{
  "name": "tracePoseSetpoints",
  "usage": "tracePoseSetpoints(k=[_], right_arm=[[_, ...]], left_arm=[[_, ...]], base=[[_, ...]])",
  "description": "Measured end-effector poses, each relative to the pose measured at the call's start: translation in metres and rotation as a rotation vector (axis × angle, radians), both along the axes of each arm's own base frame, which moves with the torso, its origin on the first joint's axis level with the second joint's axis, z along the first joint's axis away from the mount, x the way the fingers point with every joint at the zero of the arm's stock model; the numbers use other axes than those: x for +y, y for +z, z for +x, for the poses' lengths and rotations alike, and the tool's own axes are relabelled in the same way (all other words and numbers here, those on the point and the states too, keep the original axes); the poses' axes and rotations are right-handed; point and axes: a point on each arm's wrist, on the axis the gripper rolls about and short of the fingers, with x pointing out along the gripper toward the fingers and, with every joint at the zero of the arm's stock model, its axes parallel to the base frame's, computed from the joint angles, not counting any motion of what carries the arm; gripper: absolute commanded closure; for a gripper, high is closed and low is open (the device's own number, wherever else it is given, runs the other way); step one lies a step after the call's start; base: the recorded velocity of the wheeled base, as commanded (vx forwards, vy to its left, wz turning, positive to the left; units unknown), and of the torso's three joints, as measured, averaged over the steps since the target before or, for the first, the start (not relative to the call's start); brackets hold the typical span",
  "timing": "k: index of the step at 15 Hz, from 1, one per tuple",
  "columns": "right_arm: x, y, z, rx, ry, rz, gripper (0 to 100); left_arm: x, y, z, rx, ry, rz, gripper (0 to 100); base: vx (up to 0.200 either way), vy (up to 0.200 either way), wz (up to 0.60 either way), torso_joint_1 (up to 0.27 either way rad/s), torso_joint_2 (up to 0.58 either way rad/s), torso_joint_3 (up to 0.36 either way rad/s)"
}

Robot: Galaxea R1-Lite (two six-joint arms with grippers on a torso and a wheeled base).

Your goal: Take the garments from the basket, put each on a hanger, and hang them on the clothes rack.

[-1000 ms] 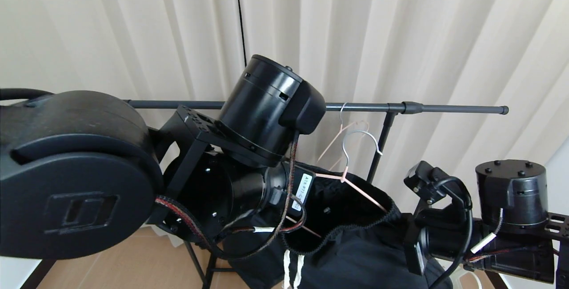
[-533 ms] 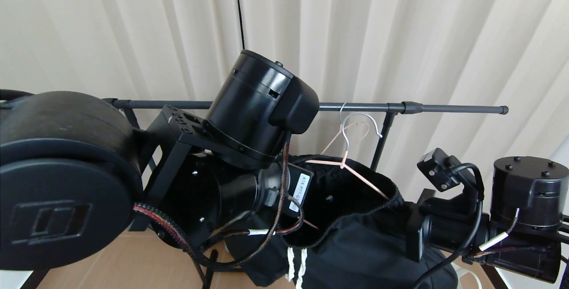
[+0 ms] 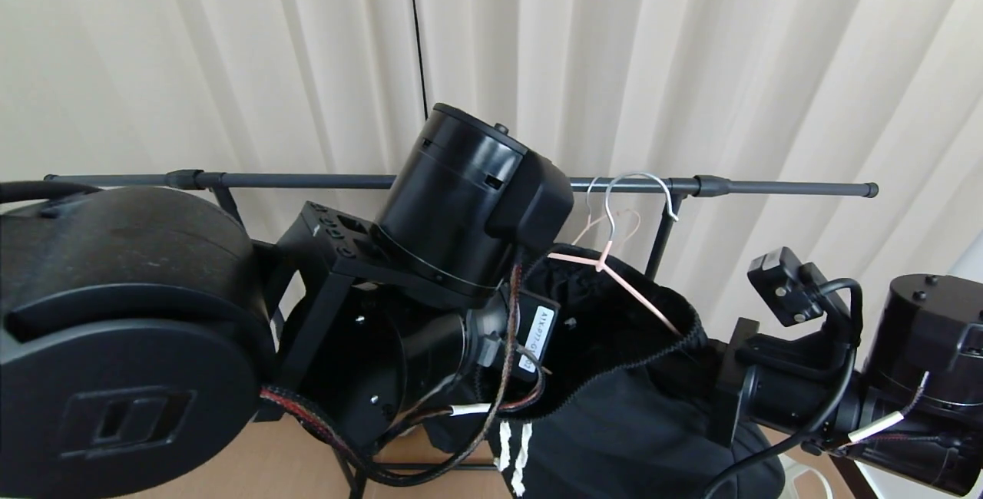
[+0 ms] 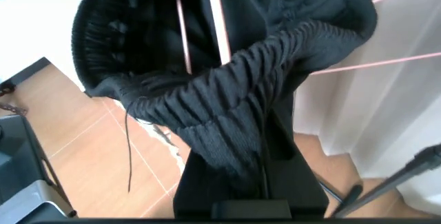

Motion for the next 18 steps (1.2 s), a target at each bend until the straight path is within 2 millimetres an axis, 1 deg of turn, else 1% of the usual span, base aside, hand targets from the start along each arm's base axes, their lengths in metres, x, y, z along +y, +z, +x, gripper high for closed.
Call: tracePoseSetpoints(k=[6, 7, 13, 18], right_arm=[[-0.004, -0.003, -0.009, -0.046, 0.053, 0.030, 100], [-0.005, -0.003, -0.010, -0.045, 0.058, 0.028, 100], [-0.007, -0.004, -0.014, -0.059, 0.071, 0.013, 100], [-0.009, -0.006, -0.016, -0.073, 0.117, -0.003, 100]], left_arm=[[-0.013, -0.011, 0.007, -0.005, 0.003, -0.003, 100], [-0.014, -0.013, 0.007, -0.004, 0.005, 0.001, 0], [-0.015, -0.013, 0.006, -0.003, -0.001, 0.003, 0], [-0.002, -0.003, -0.001, -0.018, 0.002, -0.017, 0]], base=[[0.000, 0.000, 0.00, 0.000, 0.00, 0.000], [0.000, 0.000, 0.00, 0.000, 0.00, 0.000], [0.000, 0.000, 0.00, 0.000, 0.00, 0.000], [0.000, 0.000, 0.00, 0.000, 0.00, 0.000]])
